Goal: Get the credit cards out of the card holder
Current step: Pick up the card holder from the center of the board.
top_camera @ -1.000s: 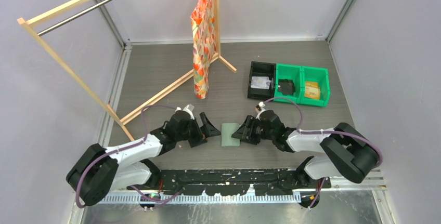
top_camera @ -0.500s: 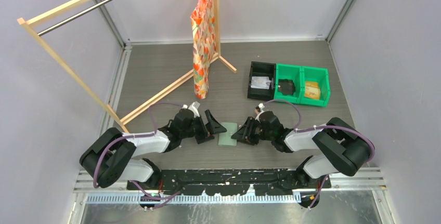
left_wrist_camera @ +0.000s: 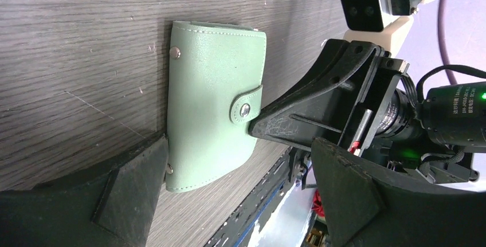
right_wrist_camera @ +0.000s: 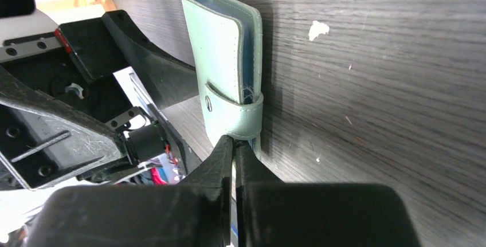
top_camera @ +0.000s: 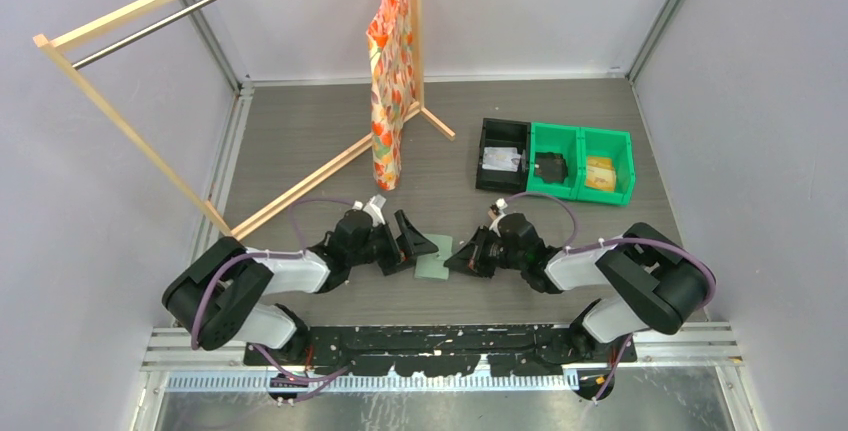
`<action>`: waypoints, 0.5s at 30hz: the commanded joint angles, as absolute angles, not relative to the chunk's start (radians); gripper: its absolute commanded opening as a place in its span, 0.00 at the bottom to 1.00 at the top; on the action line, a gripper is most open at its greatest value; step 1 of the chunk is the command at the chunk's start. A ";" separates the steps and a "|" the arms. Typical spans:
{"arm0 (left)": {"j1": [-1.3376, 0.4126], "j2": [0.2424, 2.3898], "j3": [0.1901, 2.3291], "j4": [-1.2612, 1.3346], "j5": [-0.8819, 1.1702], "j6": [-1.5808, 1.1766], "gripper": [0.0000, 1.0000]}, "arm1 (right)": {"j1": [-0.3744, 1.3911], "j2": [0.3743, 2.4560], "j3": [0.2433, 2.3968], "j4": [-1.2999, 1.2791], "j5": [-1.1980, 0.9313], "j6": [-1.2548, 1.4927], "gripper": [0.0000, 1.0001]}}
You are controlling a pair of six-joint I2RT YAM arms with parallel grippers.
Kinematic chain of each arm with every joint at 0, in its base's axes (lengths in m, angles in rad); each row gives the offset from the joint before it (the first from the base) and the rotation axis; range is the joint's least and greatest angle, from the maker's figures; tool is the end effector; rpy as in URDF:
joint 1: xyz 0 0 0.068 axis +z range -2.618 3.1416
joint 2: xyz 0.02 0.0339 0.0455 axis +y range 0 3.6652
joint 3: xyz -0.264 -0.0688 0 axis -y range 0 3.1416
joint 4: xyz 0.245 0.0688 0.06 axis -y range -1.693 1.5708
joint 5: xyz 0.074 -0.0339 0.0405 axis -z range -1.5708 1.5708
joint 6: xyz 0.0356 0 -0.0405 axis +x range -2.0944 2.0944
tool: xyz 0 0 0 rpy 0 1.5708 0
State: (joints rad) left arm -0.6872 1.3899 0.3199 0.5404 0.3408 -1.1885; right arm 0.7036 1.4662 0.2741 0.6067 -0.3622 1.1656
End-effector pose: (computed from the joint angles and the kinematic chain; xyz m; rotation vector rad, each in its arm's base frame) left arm 0.1746 -0.1586 0.1328 -0.3701 2.4109 -1.3692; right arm 0.1658 0.1572 0.1113 0.3320 2.4814 1.3470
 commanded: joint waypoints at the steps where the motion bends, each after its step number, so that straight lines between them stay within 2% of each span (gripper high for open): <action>1: -0.686 1.380 0.302 0.629 0.356 -1.205 0.95 | 0.703 1.433 0.282 0.641 -0.376 1.170 0.01; 15: -0.604 1.195 0.262 0.533 0.502 -1.168 0.96 | 0.676 1.113 0.198 0.582 -0.406 1.130 0.01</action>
